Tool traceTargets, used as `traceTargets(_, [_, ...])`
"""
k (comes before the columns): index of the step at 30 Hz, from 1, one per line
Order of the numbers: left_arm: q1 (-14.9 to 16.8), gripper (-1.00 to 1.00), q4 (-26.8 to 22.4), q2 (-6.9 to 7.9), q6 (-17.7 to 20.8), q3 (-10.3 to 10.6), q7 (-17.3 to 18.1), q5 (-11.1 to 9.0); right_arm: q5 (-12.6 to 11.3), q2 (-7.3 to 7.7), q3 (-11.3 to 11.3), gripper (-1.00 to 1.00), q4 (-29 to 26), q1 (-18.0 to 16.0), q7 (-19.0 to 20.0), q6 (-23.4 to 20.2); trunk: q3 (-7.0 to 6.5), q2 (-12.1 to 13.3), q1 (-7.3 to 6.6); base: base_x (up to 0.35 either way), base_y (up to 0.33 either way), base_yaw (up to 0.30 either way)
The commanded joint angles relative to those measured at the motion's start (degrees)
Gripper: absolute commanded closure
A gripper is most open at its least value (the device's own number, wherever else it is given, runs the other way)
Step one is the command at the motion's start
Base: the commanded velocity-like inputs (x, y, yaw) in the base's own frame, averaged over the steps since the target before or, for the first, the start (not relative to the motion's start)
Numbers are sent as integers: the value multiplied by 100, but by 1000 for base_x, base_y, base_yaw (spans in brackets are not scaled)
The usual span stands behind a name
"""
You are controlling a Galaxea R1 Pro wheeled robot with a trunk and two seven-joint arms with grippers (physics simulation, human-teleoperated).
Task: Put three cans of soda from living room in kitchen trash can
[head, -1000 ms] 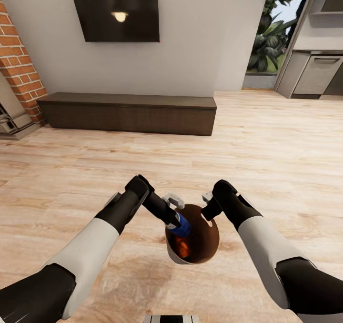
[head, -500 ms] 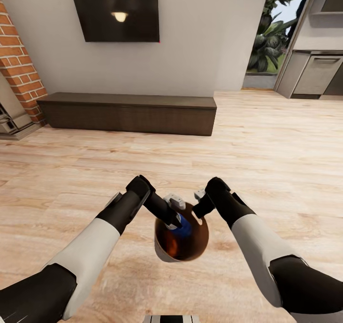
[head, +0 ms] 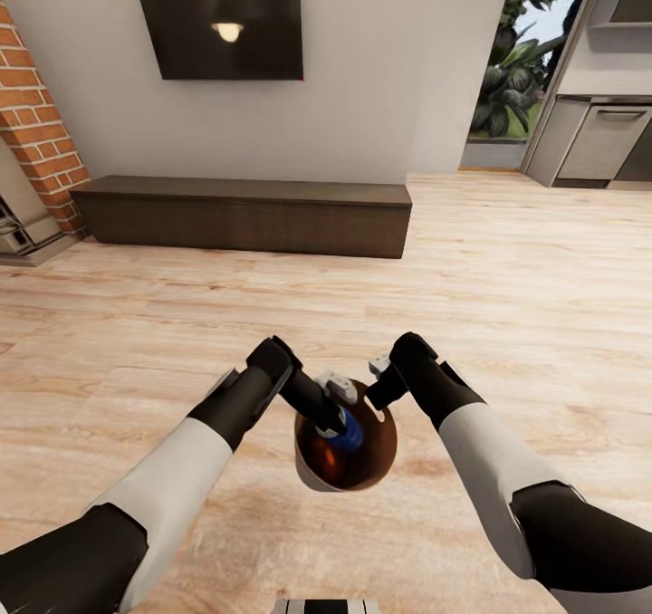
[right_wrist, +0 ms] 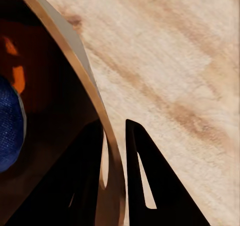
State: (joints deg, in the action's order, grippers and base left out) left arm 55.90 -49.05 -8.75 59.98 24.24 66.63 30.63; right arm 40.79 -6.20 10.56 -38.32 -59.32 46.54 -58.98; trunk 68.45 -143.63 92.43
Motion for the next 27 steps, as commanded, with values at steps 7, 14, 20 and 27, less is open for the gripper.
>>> traceTargets(7, [7,100,405,42,2,109,-354,218,-273,-3,-1,100,-2,-8,40,-102,-1,0,-1,0,0,0])
traceTargets(14, [8,100,474,41,2,124,-519,216,-273,-4,-1,100,-8,-14,40,-102,-1,0,-1,0,0,0])
traceTargets(20, [0,-100,492,40,2,125,-700,215,-273,0,-1,100,-9,-16,40,-102,-1,0,-1,0,0,0])
traceTargets(27, [-1,-100,493,40,2,125,-719,215,-273,4,-1,100,-17,-16,40,-102,-1,0,-1,0,0,0])
